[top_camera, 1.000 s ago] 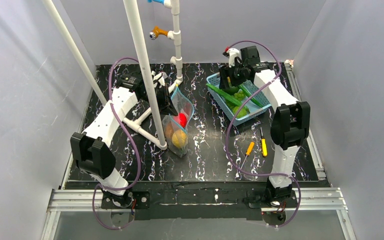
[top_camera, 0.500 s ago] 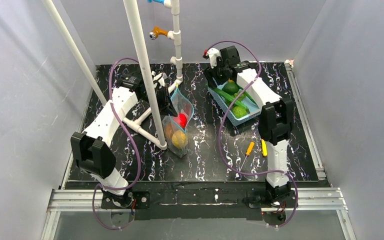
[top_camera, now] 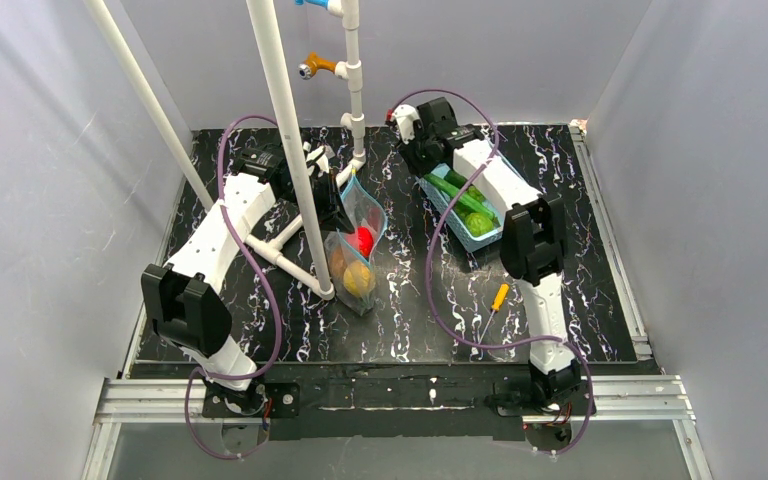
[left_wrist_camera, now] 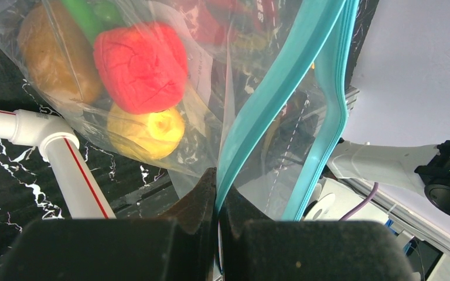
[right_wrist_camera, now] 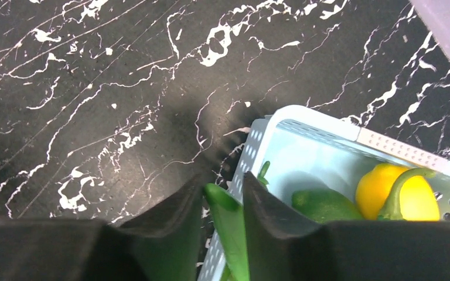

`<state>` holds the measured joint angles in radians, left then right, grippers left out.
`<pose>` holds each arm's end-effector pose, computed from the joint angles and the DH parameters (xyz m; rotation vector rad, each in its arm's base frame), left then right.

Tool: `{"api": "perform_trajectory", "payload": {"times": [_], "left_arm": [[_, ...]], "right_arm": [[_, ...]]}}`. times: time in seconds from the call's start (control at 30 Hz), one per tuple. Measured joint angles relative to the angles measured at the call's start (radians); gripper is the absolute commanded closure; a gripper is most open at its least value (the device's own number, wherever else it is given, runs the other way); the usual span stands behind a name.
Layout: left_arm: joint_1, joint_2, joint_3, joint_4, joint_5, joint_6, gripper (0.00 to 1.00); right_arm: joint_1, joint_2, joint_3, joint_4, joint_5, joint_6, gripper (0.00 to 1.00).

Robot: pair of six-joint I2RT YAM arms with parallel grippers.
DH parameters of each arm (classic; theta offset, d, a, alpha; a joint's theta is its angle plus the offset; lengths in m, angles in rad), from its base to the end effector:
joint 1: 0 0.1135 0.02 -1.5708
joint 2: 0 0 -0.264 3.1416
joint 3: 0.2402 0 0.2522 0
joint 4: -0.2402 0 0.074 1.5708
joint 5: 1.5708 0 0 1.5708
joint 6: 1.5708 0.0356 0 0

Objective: Place the food in the zip-top bag and seal the zipper
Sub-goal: Pick up the fake vegetable from the bin, then place the fake vegetable in the zipper food storage bag.

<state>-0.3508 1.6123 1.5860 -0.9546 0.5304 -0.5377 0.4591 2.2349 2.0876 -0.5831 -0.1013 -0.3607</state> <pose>0.3090 -0.1323 0.3438 -0.0297 2.6683 -0.9995 0.4604 0.2316 0.2718 -0.9651 2.0903 0.1671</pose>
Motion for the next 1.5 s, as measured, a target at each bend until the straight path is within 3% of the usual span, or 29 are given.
{"api": "perform_trajectory", "payload": {"times": [0.13, 0.23, 0.5, 0.67, 0.8, 1.1, 1.3, 1.5], "left_arm": [[0.000, 0.000, 0.000, -0.004, -0.003, 0.003, 1.00], [0.000, 0.000, 0.000, -0.003, -0.004, 0.003, 1.00], [0.000, 0.000, -0.002, 0.008, -0.004, -0.002, 1.00], [0.000, 0.000, -0.015, 0.027, -0.002, -0.009, 1.00], [0.000, 0.000, -0.016, 0.036, 0.000, -0.013, 1.00], [0.000, 0.000, -0.016, 0.054, 0.003, -0.028, 1.00], [0.000, 0.000, -0.016, 0.066, 0.005, -0.033, 1.00], [0.000, 0.000, -0.016, 0.073, 0.005, -0.043, 1.00]], "right_arm": [[0.014, 0.018, 0.016, -0.006, 0.054, -0.017, 0.93], [0.013, 0.007, 0.018, 0.005, 0.114, -0.026, 0.99], [0.005, -0.154, 0.013, 0.055, 0.282, -0.057, 0.99], [0.000, -0.246, 0.126, 0.063, 0.298, -0.049, 0.99], [-0.002, -0.348, 0.161, 0.060, 0.202, 0.058, 0.99], [0.029, -0.740, -0.129, 0.319, -0.192, 0.497, 0.99], [0.119, -0.764, -0.145, 0.492, -0.291, 0.646, 0.99], [0.186, -0.747, -0.207, 0.603, -0.293, 0.680, 0.99]]}}
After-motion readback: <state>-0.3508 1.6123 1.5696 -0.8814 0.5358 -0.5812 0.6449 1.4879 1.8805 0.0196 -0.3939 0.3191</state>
